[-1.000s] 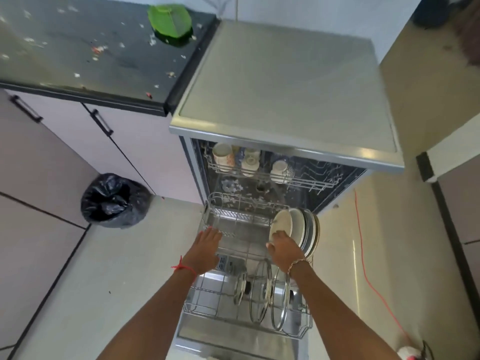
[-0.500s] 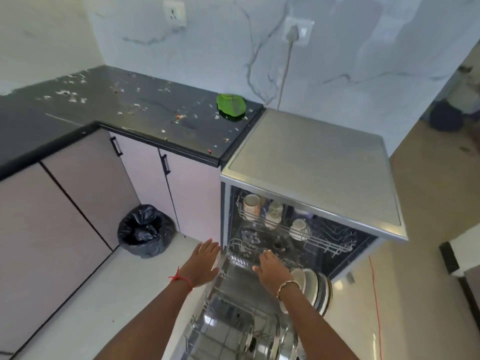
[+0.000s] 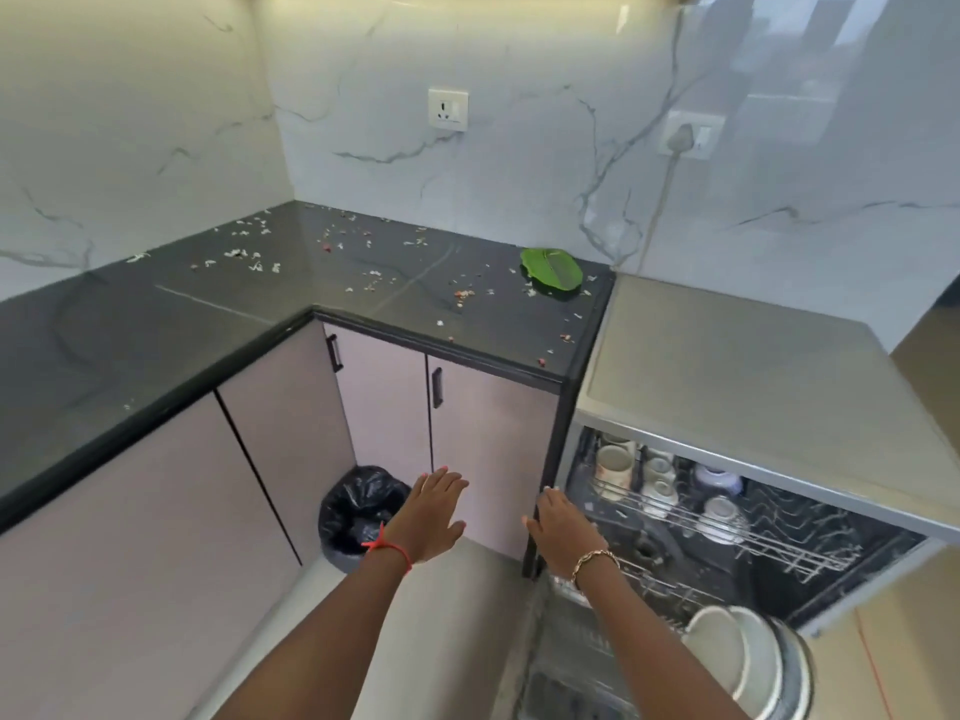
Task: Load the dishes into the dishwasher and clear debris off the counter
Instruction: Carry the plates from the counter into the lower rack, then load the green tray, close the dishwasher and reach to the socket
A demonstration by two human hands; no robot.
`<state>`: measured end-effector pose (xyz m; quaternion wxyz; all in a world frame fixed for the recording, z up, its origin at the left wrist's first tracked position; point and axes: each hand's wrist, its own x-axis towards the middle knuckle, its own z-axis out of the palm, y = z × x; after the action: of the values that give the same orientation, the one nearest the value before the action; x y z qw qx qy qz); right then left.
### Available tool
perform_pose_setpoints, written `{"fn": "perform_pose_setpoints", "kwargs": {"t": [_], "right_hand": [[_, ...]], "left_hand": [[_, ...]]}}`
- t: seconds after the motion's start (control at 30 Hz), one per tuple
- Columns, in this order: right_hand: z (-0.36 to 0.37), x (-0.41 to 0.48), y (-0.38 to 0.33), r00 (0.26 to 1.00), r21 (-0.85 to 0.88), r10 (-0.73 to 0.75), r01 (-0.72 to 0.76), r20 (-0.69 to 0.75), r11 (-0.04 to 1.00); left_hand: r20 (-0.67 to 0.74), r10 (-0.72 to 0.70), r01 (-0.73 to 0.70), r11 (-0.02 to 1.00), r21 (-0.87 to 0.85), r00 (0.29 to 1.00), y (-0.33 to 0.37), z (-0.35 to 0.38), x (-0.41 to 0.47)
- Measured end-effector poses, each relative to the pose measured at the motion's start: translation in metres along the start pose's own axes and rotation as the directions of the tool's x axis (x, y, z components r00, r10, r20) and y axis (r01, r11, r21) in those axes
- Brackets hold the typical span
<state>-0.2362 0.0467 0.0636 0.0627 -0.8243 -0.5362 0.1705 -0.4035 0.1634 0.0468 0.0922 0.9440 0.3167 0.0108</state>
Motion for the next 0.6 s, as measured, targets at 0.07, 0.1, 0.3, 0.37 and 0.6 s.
{"fn": "perform_pose_setpoints", "kwargs": {"t": [0.07, 0.1, 0.3, 0.37, 0.6], "right_hand": [[0.001, 0.015, -0.027, 1.000, 0.014, -0.002, 0.002, -0.026, 1.000], [0.002, 0.022, -0.042, 0.999, 0.007, -0.007, 0.008, -0.040, 1.000], [-0.007, 0.052, -0.093, 0.996, -0.099, -0.045, 0.038, -0.079, 0.994], [-0.015, 0.064, -0.100, 0.994, -0.105, -0.044, 0.034, -0.096, 0.994], [-0.047, 0.127, -0.102, 0.983, -0.096, -0.014, -0.004, -0.182, 0.995]], "left_hand": [[-0.015, 0.016, -0.016, 1.000, -0.004, 1.000, -0.031, -0.012, 0.001], [-0.022, 0.024, -0.024, 1.000, -0.017, 0.999, -0.049, -0.019, 0.000], [-0.092, -0.001, -0.002, 0.999, -0.036, 0.996, -0.117, -0.052, 0.014], [-0.120, -0.006, -0.001, 0.998, -0.059, 0.993, -0.134, -0.061, 0.029], [-0.185, 0.028, -0.052, 0.991, -0.127, 0.982, -0.165, -0.081, 0.097]]}}
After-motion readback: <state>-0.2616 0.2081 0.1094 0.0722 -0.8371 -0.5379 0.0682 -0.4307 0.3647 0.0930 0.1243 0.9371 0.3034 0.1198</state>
